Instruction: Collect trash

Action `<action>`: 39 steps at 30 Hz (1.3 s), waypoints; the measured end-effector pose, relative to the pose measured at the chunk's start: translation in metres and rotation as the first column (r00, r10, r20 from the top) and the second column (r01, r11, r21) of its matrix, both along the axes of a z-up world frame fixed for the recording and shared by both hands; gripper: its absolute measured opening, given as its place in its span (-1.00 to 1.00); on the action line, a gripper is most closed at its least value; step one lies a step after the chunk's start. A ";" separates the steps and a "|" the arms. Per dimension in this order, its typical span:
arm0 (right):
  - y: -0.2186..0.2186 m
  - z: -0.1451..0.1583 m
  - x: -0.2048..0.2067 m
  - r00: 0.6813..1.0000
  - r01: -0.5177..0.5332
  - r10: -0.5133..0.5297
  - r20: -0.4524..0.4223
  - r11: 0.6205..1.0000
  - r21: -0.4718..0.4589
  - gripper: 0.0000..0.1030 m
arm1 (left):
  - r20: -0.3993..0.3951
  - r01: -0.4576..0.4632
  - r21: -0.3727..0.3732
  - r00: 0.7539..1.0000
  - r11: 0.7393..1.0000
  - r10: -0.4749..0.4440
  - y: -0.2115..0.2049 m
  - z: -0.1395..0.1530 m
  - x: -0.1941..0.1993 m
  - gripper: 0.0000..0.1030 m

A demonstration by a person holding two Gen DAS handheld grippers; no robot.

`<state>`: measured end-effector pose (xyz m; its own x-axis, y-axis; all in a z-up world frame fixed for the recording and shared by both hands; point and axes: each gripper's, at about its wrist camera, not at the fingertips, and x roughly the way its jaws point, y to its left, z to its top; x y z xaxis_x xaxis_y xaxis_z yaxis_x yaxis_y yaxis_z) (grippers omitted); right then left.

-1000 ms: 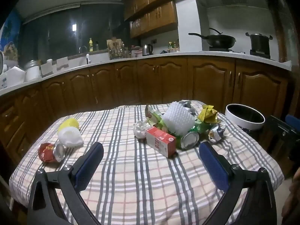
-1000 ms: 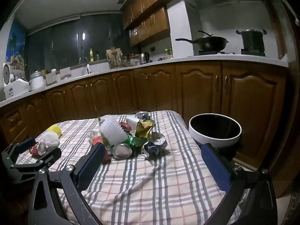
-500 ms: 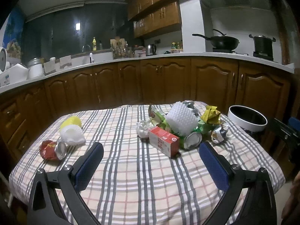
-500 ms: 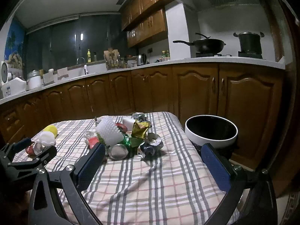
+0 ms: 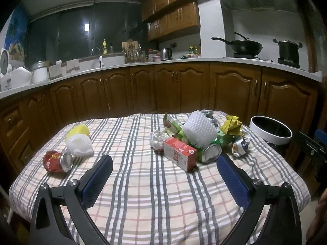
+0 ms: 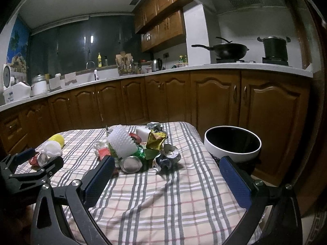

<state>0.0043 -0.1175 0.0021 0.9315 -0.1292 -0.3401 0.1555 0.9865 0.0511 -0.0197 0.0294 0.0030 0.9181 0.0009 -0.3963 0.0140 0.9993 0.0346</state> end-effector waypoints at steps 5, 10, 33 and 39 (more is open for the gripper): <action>0.001 0.000 0.000 1.000 -0.005 0.005 0.000 1.000 0.004 1.00 | 0.000 -0.001 0.000 1.000 1.000 0.001 0.000 0.000 0.000 0.99; 0.002 0.000 0.000 1.000 -0.005 0.005 0.001 1.000 0.003 1.00 | -0.005 -0.001 -0.003 1.000 1.000 0.001 0.000 -0.002 0.001 0.99; 0.004 -0.008 0.003 1.000 -0.026 0.026 -0.009 0.999 0.036 1.00 | -0.040 -0.006 -0.023 0.999 1.000 0.005 0.002 -0.008 0.010 0.99; -0.005 -0.014 0.009 0.999 -0.035 0.037 -0.031 0.997 0.062 1.00 | -0.084 -0.005 -0.036 0.997 0.999 0.002 0.004 -0.012 0.022 0.99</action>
